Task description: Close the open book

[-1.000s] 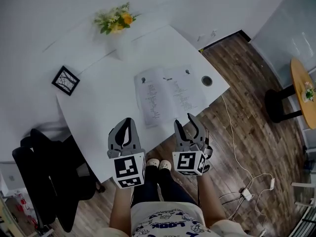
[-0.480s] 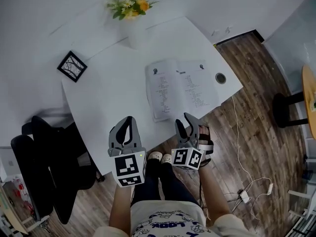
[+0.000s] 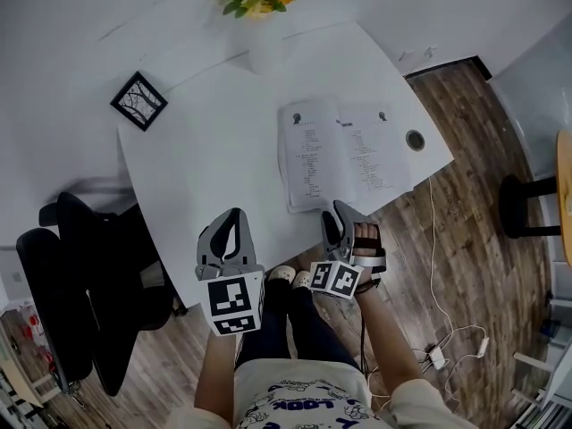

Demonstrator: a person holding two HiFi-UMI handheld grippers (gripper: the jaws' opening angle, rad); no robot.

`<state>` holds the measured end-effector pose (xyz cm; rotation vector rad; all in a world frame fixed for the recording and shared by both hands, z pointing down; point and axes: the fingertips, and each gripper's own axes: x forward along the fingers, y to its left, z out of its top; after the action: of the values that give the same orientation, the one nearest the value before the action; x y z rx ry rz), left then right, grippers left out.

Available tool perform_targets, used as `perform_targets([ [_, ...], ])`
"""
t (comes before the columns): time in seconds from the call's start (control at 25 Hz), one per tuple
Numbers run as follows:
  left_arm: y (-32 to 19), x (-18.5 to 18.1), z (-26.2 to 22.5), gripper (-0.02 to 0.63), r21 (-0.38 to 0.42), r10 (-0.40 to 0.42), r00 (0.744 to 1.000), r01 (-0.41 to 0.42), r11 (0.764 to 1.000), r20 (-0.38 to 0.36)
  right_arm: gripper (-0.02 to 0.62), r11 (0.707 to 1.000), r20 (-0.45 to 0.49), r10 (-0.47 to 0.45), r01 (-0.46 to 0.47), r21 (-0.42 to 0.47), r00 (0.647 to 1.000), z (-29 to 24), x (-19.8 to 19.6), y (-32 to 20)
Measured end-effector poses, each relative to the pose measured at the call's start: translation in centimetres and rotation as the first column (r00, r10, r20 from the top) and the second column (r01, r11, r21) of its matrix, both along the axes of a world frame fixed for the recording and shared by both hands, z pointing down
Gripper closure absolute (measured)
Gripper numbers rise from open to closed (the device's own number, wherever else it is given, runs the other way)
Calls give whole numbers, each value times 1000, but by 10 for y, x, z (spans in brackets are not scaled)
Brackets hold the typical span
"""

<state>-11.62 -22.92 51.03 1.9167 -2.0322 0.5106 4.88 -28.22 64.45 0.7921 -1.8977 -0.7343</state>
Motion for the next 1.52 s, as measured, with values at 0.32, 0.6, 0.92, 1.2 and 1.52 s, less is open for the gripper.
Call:
perform_targets([
  [0.32, 6, -15, 2, 581, -7, -33, 999, 33, 999, -1, 407, 995, -152, -77, 87, 57, 985, 25, -11, -1],
  [0.6, 12, -28, 5, 582, -18, -53, 999, 53, 998, 9, 407, 980, -234, -118, 151, 131, 965, 27, -23, -9],
  [0.92, 15, -32, 6, 582, -21, -59, 998, 59, 998, 6, 479, 980, -198, -131, 157, 125, 971, 28, -33, -4],
  [1.2, 9, -29, 2, 582, -9, -50, 999, 50, 999, 2, 531, 990, -86, -89, 97, 103, 992, 14, -33, -4],
  [1.52, -4, -13, -7, 581, 12, -10, 1000, 10, 1000, -7, 552, 991, 91, 10, -22, 135, 996, -24, -15, -10],
])
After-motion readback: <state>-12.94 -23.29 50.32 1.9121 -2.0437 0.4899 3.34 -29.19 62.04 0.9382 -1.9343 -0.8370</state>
